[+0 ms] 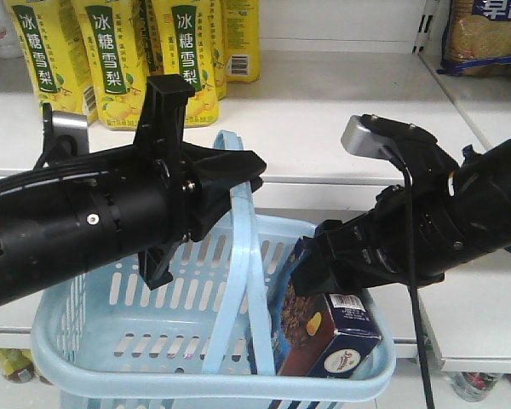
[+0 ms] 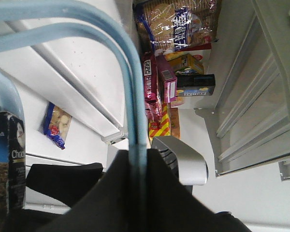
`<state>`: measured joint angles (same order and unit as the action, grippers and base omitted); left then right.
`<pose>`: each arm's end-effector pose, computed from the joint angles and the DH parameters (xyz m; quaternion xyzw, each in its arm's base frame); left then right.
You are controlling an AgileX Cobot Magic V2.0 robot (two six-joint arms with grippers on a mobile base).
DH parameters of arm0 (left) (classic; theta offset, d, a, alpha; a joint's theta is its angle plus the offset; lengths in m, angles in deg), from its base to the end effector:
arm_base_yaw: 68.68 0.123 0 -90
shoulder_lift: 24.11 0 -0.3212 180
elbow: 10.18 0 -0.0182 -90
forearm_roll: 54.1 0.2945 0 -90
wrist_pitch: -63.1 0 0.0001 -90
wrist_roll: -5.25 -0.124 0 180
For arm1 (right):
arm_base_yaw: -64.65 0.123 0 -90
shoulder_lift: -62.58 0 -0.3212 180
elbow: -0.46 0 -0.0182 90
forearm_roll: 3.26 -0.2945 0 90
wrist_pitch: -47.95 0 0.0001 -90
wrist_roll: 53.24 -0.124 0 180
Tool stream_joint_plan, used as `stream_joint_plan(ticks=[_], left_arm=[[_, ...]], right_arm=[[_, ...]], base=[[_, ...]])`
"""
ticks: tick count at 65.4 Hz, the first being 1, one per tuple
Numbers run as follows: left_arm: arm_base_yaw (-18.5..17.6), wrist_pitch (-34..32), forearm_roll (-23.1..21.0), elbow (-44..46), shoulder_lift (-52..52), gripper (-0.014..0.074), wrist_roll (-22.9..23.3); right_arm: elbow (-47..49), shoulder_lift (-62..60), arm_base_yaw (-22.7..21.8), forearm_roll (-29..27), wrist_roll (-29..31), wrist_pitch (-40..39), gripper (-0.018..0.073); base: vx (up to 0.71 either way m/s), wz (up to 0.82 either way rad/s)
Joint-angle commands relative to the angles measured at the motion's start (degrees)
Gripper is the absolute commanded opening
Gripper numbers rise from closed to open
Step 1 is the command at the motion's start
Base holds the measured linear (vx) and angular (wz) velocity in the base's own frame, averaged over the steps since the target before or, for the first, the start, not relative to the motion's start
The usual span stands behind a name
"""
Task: Left arm holds basket, right arm returns cookies
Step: 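Close the right gripper on the Chocofello cookie box, then lift the Chocofello box up out of the basket with the right gripper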
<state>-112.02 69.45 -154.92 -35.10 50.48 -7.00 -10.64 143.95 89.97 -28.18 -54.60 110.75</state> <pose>0.2307 -0.2364 0.3841 -0.2580 0.7108 -0.6133 0.2281 0.2504 0.1699 0.3436 -0.1439 0.9445 0.2512 0.1553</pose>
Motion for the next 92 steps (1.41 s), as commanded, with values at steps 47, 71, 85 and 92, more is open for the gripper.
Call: stream_joint_plan(ticks=[47,71,85,92], left_arm=[[0.3,-1.2,-1.1,2.5,-1.7,-0.0003,-1.9],[0.3,-1.2,-1.1,2.5,-1.7,-0.0003,-1.9],[0.3,-1.2,-1.1,2.5,-1.7,-0.0003,-1.9],[0.3,-1.2,-1.1,2.5,-1.7,-0.0003,-1.9]], right_arm=[[1.6,-0.1,1.3,-8.0,0.2,-1.8,0.0562],[1.6,1.9,5.8,-5.2,-1.2,-1.5,0.0562],[1.6,2.1,5.8,-2.0,-2.1,-2.7,0.0554],[1.6,3.0,5.8,-2.0,-2.1,-2.7,0.0542]], base=[[0.00,0.00],[0.00,0.00],[0.00,0.00],[0.00,0.00]])
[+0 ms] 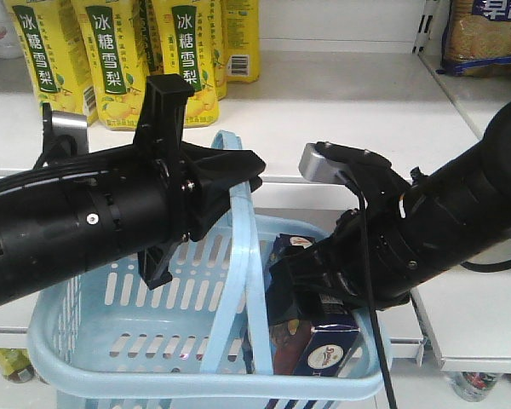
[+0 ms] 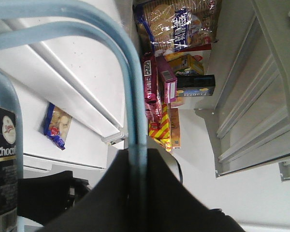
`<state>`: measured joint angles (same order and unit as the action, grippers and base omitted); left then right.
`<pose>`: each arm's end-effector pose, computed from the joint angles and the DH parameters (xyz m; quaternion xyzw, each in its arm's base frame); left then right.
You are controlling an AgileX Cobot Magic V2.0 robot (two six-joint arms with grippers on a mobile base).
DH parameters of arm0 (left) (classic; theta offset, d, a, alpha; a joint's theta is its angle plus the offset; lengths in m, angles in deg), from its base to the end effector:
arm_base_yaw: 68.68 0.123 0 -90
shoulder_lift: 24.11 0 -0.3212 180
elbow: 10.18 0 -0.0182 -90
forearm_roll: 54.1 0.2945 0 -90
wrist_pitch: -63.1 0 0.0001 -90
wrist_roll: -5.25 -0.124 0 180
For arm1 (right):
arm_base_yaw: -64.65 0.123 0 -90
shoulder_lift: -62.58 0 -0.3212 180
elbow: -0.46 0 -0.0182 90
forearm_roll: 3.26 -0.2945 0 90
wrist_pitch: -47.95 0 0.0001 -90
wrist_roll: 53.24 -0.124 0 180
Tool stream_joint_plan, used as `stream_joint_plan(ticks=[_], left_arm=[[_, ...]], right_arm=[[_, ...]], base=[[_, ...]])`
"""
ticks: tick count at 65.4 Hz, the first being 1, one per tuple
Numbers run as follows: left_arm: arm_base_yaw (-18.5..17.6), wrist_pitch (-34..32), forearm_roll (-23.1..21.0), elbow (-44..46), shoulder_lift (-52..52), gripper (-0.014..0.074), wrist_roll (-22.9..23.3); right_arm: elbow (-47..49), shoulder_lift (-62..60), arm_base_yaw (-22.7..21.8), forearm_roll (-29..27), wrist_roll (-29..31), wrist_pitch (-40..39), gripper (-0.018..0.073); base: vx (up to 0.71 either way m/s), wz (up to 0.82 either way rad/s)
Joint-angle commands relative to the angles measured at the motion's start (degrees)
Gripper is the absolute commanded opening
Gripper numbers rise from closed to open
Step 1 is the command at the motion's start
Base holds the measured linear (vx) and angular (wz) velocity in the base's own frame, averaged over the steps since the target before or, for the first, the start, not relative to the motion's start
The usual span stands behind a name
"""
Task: Left arm holds basket, right arm returns cookies
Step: 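Lift the Chocofello box up out of the basket with the right gripper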
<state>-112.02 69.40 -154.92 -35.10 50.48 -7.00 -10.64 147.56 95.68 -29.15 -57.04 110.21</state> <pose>0.2308 -0.2363 0.3841 -0.2583 0.7108 -0.6131 0.2284 0.2439 0.2027 0.3255 -0.1620 0.9457 0.2593 0.1106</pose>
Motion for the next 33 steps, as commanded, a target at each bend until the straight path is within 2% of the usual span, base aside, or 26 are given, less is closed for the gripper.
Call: stream_joint_plan(ticks=[1,18,33], left_arm=[[0.3,-1.2,-1.1,2.5,-1.7,-0.0003,-1.9],[0.3,-1.2,-1.1,2.5,-1.7,-0.0003,-1.9],[0.3,-1.2,-1.1,2.5,-1.7,-0.0003,-1.9]], right_arm=[[1.6,-0.5,0.1,-1.1,0.3,-2.2,0.0540],[1.6,1.2,0.5,-0.1,0.3,-3.8,0.0496],[1.6,2.9,0.5,0.7,0.3,-3.8,0.0402]], base=[[0.00,0.00],[0.00,0.00],[0.00,0.00]])
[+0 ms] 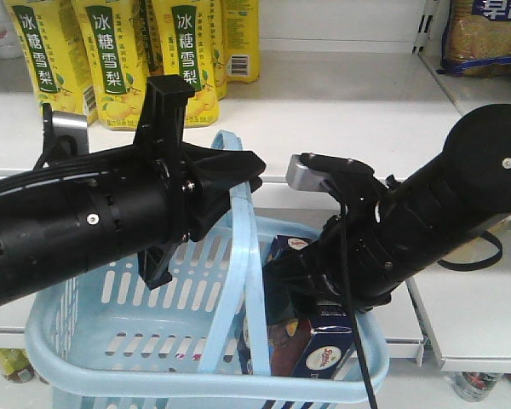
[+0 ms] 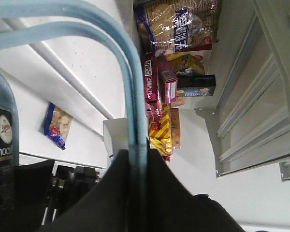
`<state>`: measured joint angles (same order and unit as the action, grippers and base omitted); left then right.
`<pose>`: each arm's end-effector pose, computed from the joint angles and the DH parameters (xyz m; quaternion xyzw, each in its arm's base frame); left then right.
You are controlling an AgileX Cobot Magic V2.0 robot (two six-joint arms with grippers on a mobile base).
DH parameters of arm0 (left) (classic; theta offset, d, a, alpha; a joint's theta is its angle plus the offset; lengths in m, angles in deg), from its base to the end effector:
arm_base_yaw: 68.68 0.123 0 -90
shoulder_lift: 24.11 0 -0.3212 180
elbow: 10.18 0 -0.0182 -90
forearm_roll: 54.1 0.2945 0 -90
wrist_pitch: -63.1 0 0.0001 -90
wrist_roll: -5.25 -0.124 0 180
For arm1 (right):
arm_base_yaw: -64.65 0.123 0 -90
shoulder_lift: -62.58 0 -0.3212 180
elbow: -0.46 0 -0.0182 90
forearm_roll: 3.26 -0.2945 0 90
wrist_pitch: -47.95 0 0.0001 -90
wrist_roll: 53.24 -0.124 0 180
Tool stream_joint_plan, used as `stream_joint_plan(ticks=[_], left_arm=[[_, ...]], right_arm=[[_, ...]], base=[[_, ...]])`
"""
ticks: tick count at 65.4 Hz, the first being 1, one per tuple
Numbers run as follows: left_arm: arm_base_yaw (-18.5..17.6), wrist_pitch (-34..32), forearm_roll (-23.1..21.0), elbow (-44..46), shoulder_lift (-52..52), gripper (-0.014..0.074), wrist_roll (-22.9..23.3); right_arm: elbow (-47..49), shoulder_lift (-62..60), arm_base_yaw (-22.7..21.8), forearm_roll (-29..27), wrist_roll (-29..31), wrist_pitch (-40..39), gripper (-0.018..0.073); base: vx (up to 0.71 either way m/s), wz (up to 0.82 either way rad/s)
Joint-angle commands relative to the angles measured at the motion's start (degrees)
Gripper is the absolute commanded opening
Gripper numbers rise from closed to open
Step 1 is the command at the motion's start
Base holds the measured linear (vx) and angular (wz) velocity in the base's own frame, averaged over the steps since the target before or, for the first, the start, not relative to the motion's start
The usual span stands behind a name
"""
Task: Left arm holds basket, right arm returns cookies
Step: 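Lift the Chocofello box up out of the basket with the right gripper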
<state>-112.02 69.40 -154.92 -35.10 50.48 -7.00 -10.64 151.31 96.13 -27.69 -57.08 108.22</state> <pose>0.2308 -0.2363 0.3841 -0.2583 0.7108 -0.6131 0.2284 0.2581 0.2103 0.3046 -0.1604 0.9519 0.2409 0.1005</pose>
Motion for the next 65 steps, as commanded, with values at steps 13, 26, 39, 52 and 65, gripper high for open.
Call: stream_joint_plan(ticks=[13,26,39,52,65], left_arm=[[0.3,-1.2,-1.1,2.5,-1.7,-0.0003,-1.9],[0.3,-1.2,-1.1,2.5,-1.7,-0.0003,-1.9],[0.3,-1.2,-1.1,2.5,-1.7,-0.0003,-1.9],[0.3,-1.2,-1.1,2.5,-1.7,-0.0003,-1.9],[0.3,-1.2,-1.1,2.5,-1.7,-0.0003,-1.9]], right_arm=[[1.6,-0.2,0.1,-0.6,0.5,-1.7,0.0238],[1.6,-0.2,0.1,-0.3,0.6,-1.6,0.0019],[1.6,-0.4,0.1,-0.3,0.8,-1.1,-0.0012],[1.6,-1.8,0.1,-0.6,0.8,-1.0,-0.0011],[1.6,-4.6,0.1,-1.5,0.5,-0.5,-0.0011]], base=[[0.00,0.00],[0.00,0.00],[0.00,0.00],[0.00,0.00],[0.00,0.00]])
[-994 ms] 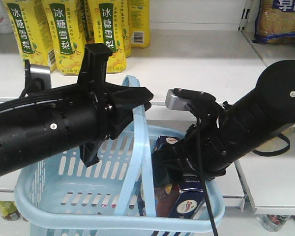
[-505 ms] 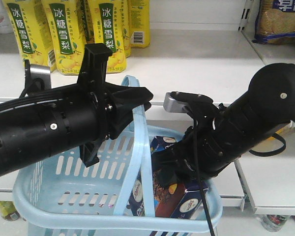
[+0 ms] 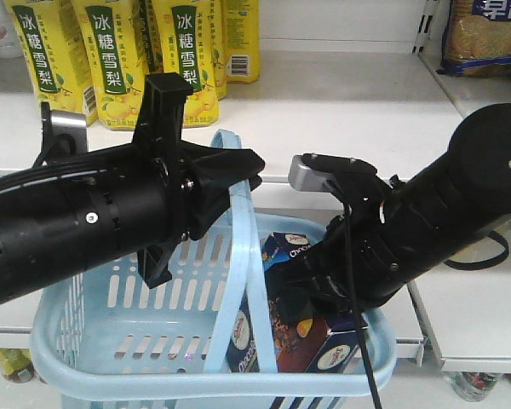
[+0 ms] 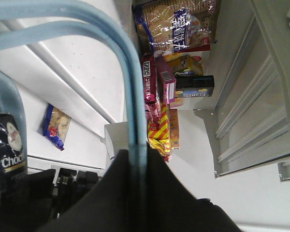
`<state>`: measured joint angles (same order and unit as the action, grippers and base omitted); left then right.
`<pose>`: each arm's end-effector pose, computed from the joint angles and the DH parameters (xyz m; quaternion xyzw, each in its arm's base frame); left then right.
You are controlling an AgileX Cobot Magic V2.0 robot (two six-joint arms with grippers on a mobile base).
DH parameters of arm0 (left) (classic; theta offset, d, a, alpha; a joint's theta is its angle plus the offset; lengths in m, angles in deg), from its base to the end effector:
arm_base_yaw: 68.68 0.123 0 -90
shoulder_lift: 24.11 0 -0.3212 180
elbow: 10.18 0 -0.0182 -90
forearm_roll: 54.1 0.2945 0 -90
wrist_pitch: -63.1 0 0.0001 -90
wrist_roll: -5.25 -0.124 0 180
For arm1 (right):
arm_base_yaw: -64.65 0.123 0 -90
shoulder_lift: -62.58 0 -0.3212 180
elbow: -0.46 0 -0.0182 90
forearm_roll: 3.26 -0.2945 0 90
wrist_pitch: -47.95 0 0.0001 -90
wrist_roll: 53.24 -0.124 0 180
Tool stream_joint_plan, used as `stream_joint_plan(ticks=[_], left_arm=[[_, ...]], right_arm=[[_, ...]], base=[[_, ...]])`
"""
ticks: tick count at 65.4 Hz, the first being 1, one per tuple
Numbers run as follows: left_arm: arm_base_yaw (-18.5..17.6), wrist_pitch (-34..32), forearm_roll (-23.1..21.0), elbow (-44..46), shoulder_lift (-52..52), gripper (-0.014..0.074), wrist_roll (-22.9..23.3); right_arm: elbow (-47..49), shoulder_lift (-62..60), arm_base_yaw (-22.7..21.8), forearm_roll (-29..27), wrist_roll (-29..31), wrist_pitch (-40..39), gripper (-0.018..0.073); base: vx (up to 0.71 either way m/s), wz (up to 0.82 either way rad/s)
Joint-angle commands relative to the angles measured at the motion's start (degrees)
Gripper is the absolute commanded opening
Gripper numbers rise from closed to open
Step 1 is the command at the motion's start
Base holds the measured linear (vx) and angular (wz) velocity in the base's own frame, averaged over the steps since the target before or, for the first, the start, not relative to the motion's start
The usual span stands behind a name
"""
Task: Left arm holds basket, right arm returns cookies
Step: 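Lift the Chocofello box up out of the basket with the right gripper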
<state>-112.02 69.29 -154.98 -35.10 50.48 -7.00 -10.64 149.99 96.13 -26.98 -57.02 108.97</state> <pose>0.2310 -0.2362 0.3841 -0.2593 0.7105 -0.6128 0.2287 0.2536 0.2065 0.3112 -0.1664 0.9509 0.2381 0.1068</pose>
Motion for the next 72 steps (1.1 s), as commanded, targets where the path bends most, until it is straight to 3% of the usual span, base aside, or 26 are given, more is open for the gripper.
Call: stream_joint_plan(ticks=[1,45,72], left_arm=[[0.3,-1.1,-1.1,2.5,-1.7,-0.0003,-1.9],[0.3,-1.1,-1.1,2.5,-1.7,-0.0003,-1.9],[0.3,-1.1,-1.1,2.5,-1.7,-0.0003,-1.9]], right_arm=[[1.6,-3.5,0.1,-2.2,0.5,-1.2,-0.0011],[1.6,-15.4,0.0,-2.1,-1.9,5.0,-0.0011],[1.6,-22.9,0.0,-1.7,-2.9,4.4,-0.0010]], base=[[0.00,0.00],[0.00,0.00],[0.00,0.00]])
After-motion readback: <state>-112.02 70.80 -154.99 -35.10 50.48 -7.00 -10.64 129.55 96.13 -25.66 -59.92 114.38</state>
